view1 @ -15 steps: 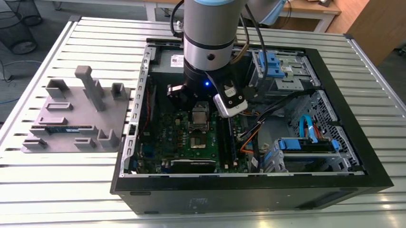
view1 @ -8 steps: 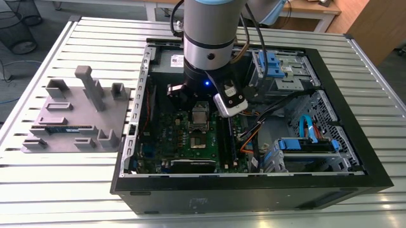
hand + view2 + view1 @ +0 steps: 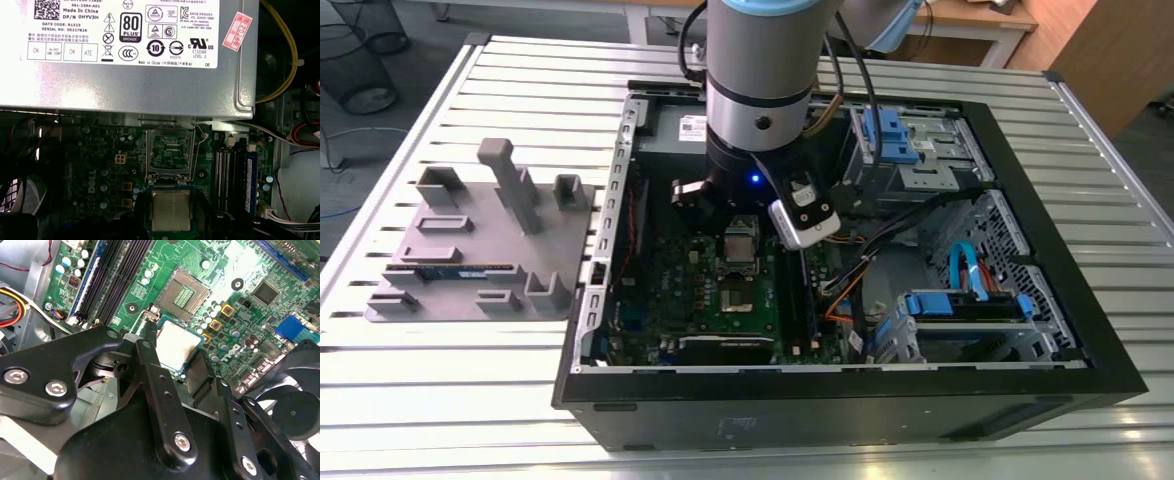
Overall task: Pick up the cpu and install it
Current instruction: 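Place the cpu into insertion slot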
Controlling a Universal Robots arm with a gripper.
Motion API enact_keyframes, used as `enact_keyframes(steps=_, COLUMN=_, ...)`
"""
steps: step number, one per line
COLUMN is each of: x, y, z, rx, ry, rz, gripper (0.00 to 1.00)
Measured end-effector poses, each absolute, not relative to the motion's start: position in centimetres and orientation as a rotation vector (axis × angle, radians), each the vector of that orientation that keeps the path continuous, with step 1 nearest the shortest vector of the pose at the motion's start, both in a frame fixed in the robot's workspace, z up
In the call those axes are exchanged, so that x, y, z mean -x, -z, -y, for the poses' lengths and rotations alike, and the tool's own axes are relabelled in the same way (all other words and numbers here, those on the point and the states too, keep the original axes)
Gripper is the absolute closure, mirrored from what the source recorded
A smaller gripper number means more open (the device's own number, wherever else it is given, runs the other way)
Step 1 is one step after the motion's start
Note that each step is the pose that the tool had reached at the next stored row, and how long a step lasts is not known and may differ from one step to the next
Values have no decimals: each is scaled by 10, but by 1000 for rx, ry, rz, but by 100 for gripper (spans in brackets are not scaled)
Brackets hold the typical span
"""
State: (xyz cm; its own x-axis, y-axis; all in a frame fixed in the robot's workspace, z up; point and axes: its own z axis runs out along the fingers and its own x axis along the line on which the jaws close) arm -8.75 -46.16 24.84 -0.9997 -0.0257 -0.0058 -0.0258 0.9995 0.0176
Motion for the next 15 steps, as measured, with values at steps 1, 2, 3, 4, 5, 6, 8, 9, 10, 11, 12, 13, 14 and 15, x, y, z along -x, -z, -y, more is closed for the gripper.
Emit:
enact_keyframes(steps=1, x=87, y=-248, z=462, rx=40, ry=-27, rz=-3136, gripper=53)
enact_keyframes(steps=2, x=87, y=-248, z=462, rx=40, ry=-27, rz=-3136, gripper=53)
enact_keyframes(steps=3, x=87, y=-248, z=462, rx=40, ry=-27, rz=-3135, gripper=53)
enact_keyframes(steps=4, x=87, y=-248, z=462, rx=40, ry=-27, rz=-3135, gripper=53)
enact_keyframes(steps=5, x=87, y=-248, z=462, rx=40, ry=-27, rz=-3136, gripper=53)
enact_keyframes(steps=6, x=87, y=-248, z=462, rx=40, ry=-27, rz=-3135, gripper=53)
enact_keyframes(steps=8, x=87, y=-248, z=462, rx=40, ry=-27, rz=-3136, gripper=53)
enact_keyframes(steps=9, x=87, y=-248, z=462, rx=40, ry=-27, rz=-3135, gripper=53)
enact_keyframes(steps=10, x=87, y=-247, z=462, rx=40, ry=-28, rz=-3135, gripper=53)
enact_keyframes(steps=11, x=87, y=-247, z=462, rx=40, ry=-28, rz=-3135, gripper=53)
enact_keyframes(steps=12, x=87, y=-246, z=462, rx=40, ry=-28, rz=-3135, gripper=53)
enact_keyframes(steps=13, x=87, y=-245, z=462, rx=40, ry=-27, rz=-3135, gripper=53)
enact_keyframes(steps=14, x=87, y=-245, z=462, rx=40, ry=-25, rz=-3135, gripper=53)
enact_keyframes(steps=15, x=87, y=-244, z=462, rx=40, ry=-19, rz=-3136, gripper=53)
